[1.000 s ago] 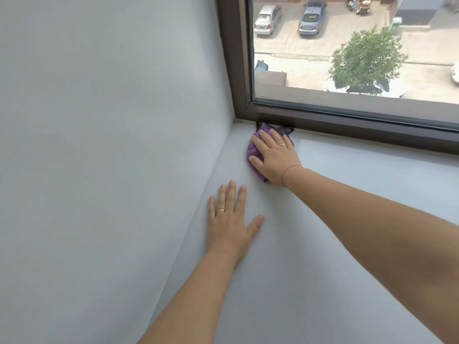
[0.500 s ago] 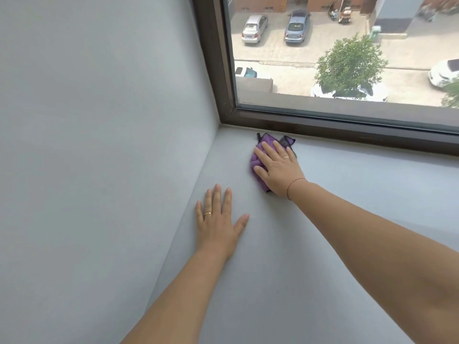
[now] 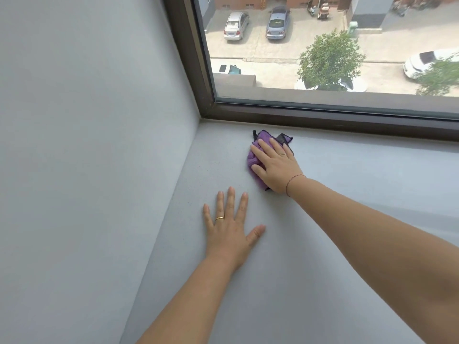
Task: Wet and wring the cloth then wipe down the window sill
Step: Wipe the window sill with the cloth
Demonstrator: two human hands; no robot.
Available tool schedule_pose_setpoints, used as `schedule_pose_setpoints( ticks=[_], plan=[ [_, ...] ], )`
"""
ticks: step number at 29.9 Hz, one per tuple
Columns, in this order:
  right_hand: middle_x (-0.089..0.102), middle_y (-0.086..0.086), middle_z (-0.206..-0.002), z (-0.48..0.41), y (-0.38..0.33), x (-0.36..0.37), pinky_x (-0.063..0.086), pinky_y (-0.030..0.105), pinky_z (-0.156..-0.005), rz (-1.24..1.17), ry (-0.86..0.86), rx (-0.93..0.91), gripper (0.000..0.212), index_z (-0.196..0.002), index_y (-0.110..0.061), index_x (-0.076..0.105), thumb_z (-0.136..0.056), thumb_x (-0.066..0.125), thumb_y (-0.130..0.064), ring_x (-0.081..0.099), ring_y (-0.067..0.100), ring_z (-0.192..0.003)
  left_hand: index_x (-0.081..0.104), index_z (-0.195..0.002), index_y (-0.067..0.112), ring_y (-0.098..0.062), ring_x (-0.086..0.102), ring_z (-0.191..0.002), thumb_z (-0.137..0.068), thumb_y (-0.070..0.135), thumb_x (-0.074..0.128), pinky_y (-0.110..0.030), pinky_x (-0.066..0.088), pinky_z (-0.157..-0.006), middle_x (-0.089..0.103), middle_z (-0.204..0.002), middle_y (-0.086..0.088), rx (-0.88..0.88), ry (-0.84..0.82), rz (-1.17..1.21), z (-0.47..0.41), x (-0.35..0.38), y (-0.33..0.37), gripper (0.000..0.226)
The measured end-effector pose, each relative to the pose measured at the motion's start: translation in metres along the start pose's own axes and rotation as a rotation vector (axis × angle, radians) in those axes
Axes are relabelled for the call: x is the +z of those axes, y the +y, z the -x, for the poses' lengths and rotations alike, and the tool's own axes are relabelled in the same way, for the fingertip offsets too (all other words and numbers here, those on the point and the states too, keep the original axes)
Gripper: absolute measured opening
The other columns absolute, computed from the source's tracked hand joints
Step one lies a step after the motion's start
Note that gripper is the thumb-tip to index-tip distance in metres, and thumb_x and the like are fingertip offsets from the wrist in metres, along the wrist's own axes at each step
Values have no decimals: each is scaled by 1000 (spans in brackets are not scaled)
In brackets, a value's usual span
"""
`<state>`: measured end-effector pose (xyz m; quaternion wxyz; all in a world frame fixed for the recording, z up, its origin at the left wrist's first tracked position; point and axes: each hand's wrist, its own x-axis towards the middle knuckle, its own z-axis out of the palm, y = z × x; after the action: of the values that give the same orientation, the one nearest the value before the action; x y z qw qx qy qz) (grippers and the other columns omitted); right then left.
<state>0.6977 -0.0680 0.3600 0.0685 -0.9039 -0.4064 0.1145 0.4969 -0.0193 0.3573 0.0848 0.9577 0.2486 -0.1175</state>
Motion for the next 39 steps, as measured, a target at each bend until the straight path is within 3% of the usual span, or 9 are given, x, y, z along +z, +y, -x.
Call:
schedule_pose_setpoints(
  ticks=[5,9,16,18,24,26,30,33,39],
  plan=[
    [8,-1,-160,23,72,-13,-2,42,-119,-69,130,388,56,-150,-28,17,-97,27,-45,1,23,-147,-31,-136,35,-23,-34,-139,-88,71,15,-54,-21,-110,-36,-151,2,8,-22,12,2,-3,0,76],
    [3,1,-161,28,60,-12,-6,47,-118,-127,125,626,57,-151,-25,13,-98,24,-41,-5,27,-147,-32,-136,35,-22,-34,-139,-87,71,13,-54,-22,-109,-36,-151,2,3,-19,2,1,-1,0,75],
    [0,-6,-160,43,-10,11,-8,40,-117,-14,22,65,57,-151,-32,7,-98,22,-47,-7,19,-147,-32,-135,35,-22,-31,-140,-86,72,12,-54,-20,-110,-33,-153,2,-12,-12,-7,1,2,-1,76],
    [3,-7,-160,52,16,6,-6,39,-118,-18,43,95,56,-151,-32,10,-98,24,-47,-4,18,-147,-30,-137,35,-22,-29,-141,-86,72,13,-53,-19,-111,-31,-154,2,-12,0,-6,3,2,-1,76],
    [0,-2,-161,75,64,-5,-5,45,-118,-79,86,569,57,-151,-28,9,-98,22,-44,-6,24,-147,-17,-147,27,-22,-26,-143,-88,69,14,-47,-23,-110,-25,-157,-1,-65,91,12,14,5,1,79],
    [-3,-2,-161,73,33,-2,-8,47,-117,-80,62,543,59,-152,-27,6,-98,22,-45,-10,26,-147,-16,-148,27,-21,-25,-143,-89,68,15,-47,-22,-110,-24,-157,0,-63,96,32,20,7,0,78],
    [-4,-5,-160,86,-40,22,-12,44,-116,-7,15,109,59,-151,-31,3,-97,21,-48,-12,23,-146,-16,-148,26,-19,-26,-143,-87,69,12,-47,-21,-111,-23,-157,2,-33,95,40,39,13,1,80],
    [-3,-8,-160,94,-38,23,-11,40,-117,15,-26,-18,58,-150,-34,3,-98,22,-49,-11,18,-147,-17,-147,26,-19,-28,-142,-84,71,7,-46,-23,-110,-25,-156,3,-1,92,26,52,14,2,81],
    [0,-6,-161,123,33,14,-6,42,-118,-40,74,429,57,-151,-33,8,-97,23,-47,-6,21,-147,-23,-143,27,-19,-35,-138,-80,72,-2,-45,-24,-111,-30,-153,5,32,58,21,78,17,-5,80]
  ],
)
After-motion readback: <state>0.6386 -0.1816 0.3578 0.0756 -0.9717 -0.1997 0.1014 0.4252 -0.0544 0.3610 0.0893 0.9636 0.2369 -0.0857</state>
